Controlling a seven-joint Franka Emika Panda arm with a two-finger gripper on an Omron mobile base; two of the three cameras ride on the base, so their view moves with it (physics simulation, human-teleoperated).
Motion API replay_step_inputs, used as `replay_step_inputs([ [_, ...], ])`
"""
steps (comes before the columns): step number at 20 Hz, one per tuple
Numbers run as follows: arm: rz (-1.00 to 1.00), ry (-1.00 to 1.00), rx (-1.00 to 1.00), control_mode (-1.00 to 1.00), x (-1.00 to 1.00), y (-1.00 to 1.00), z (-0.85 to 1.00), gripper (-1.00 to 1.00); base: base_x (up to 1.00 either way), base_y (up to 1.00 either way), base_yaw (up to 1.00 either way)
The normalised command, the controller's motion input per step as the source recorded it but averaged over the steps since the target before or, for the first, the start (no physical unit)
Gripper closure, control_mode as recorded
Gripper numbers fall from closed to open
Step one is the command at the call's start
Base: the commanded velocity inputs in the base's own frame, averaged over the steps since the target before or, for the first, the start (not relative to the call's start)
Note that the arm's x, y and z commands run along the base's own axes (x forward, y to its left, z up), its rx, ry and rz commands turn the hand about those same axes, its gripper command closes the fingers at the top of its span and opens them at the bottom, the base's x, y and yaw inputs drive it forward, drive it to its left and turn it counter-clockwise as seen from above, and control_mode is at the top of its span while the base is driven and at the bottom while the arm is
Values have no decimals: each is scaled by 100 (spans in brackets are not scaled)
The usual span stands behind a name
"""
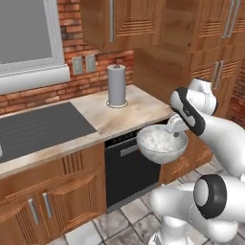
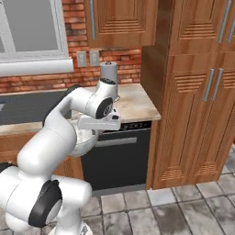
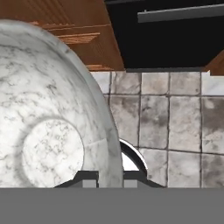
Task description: Pick the cup and bowl from the counter and place them on the counter next to the sink.
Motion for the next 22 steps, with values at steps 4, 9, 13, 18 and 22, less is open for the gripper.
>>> replay_step_inputs([
  [4, 0, 0, 0, 100, 0, 0, 0, 100, 76, -63, 14],
  [9, 0, 0, 0, 100, 0, 0, 0, 100, 50, 1, 34],
  [13, 0, 0, 0, 100, 0, 0, 0, 100, 48, 7, 42],
  [18, 0, 0, 0, 100, 0, 0, 0, 100, 69, 0, 32],
  [22, 0, 0, 0, 100, 0, 0, 0, 100, 100, -13, 6],
])
